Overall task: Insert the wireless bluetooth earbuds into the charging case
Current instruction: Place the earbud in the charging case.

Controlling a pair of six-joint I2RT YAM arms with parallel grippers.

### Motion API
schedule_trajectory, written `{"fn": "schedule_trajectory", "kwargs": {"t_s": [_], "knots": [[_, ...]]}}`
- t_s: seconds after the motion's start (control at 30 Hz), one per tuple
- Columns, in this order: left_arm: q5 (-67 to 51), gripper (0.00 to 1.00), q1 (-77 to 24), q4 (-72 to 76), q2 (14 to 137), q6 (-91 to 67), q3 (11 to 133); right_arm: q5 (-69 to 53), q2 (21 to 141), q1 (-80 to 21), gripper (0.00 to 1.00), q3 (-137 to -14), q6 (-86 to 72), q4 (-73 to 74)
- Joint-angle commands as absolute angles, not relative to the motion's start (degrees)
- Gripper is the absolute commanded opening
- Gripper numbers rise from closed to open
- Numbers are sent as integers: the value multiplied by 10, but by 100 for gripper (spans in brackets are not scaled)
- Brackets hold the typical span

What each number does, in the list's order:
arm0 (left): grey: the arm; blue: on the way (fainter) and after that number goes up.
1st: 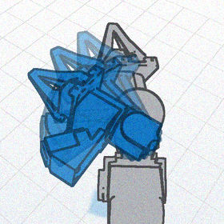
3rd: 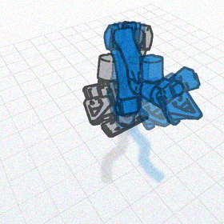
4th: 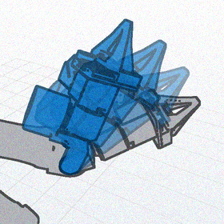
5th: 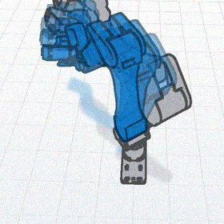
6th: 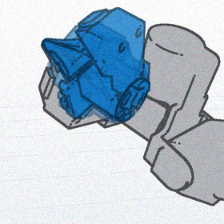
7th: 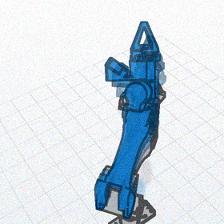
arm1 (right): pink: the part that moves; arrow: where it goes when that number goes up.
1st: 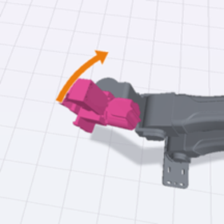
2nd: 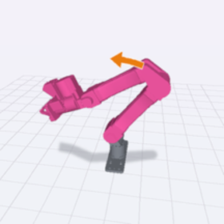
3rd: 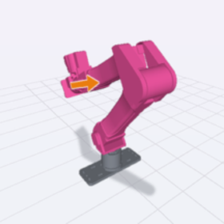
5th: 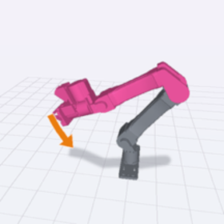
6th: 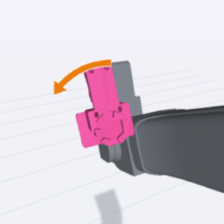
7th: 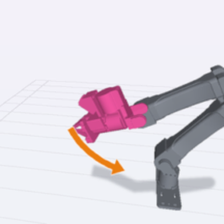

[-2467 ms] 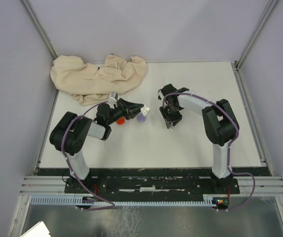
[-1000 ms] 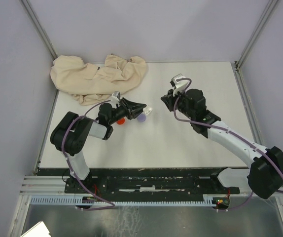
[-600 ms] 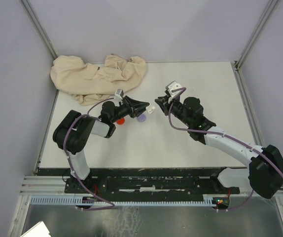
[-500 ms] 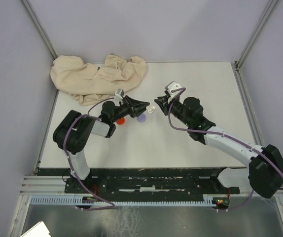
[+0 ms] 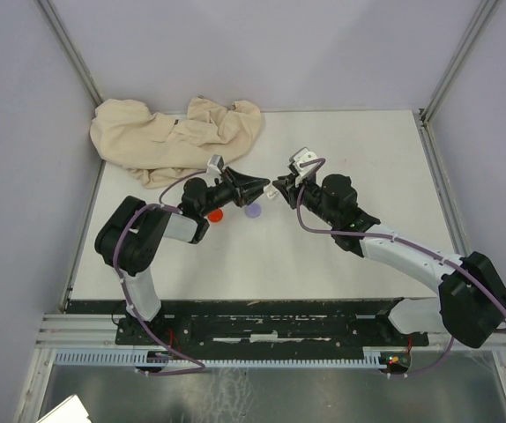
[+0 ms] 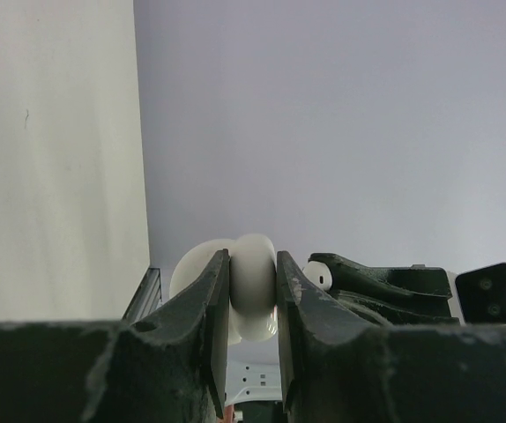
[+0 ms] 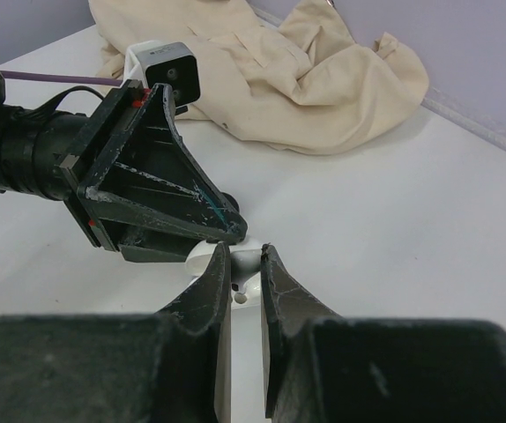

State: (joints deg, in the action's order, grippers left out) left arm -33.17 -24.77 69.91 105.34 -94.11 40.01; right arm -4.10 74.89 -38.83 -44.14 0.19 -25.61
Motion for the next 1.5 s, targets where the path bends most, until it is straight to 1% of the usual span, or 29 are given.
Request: {"fn": "schedule_trajectory", "kwargs": {"t_s": [0.0,1.07,1.23,1.47], "knots": [[-343,3,-253,736,1037,-960,419,-43,750,-392,2,-447,9,-273],[-355,3,-253,766,1023,-964,424,-19,762,-392,2,-448,19,-246],[-354,3,-253,767,1023,-966,426,-9,763,-392,15,-461,9,-219],[-354,3,-253,766,1023,-965,425,1,760,-392,28,-466,0,-220]]}}
